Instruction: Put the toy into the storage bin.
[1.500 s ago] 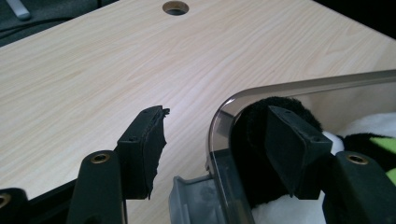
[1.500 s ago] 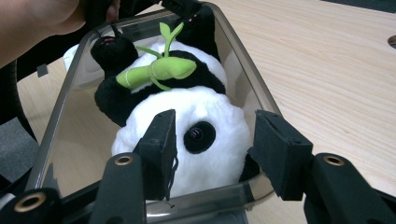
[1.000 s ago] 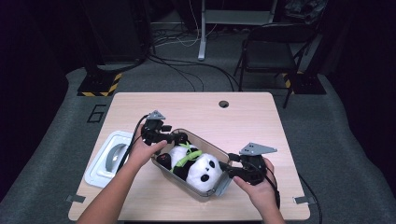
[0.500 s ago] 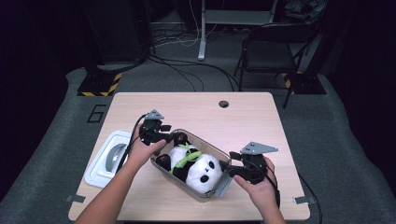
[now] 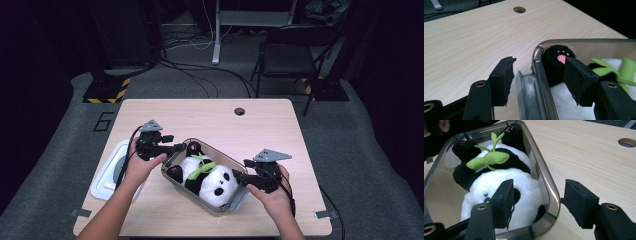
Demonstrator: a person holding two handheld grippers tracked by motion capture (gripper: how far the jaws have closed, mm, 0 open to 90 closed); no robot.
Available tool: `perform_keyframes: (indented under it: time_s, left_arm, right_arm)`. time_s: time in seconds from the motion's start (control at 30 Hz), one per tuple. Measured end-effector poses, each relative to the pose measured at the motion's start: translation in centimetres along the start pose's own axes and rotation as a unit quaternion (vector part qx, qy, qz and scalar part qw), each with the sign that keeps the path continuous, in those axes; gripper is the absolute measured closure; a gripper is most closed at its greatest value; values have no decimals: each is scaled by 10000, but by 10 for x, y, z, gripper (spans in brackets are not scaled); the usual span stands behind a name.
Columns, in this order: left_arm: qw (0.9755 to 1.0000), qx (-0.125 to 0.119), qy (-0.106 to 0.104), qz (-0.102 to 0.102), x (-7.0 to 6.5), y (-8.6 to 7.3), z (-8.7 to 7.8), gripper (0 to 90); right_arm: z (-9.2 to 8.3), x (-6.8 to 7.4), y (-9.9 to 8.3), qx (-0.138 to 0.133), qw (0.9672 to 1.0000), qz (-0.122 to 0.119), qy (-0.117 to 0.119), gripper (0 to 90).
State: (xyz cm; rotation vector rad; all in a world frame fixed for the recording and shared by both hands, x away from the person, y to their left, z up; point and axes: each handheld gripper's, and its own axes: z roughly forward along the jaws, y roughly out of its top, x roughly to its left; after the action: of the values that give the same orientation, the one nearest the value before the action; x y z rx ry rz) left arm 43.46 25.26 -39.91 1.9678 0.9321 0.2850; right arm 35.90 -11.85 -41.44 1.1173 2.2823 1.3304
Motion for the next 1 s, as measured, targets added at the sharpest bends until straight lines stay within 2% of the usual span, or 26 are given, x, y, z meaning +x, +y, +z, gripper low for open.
perform_keyframes:
  time_s: [0.03,0.1,0.17,0.5,0.67,0.83,0.9,1.0]
  left_arm:
    - [10000,-75,54,33,0,-4,-5,408]
    - [9996,-260,22,-100,0,-12,-16,408]
    - [9993,-332,14,-159,1,-17,-24,408]
    - [9985,-443,191,-272,0,-52,-65,408]
    - [9987,-418,224,-173,-6,-68,-68,408]
    - [9980,-467,355,-254,-6,-83,-71,405]
    - [9975,-535,249,-379,-7,-88,-72,402]
    - [9979,-492,170,-372,-13,-94,-70,403]
  right_arm:
    - [2,-1,0,9,10000,2,13,403]
    - [5,-2,1,35,10000,9,48,403]
    - [9,-3,2,65,10000,10,65,405]
    - [16,-7,6,68,9999,-33,111,424]
    - [19,-8,8,91,9998,-76,133,444]
    - [21,-8,8,101,9998,-105,137,444]
    - [22,-7,9,117,9997,-107,165,456]
    - [22,-8,8,151,9997,-133,162,475]
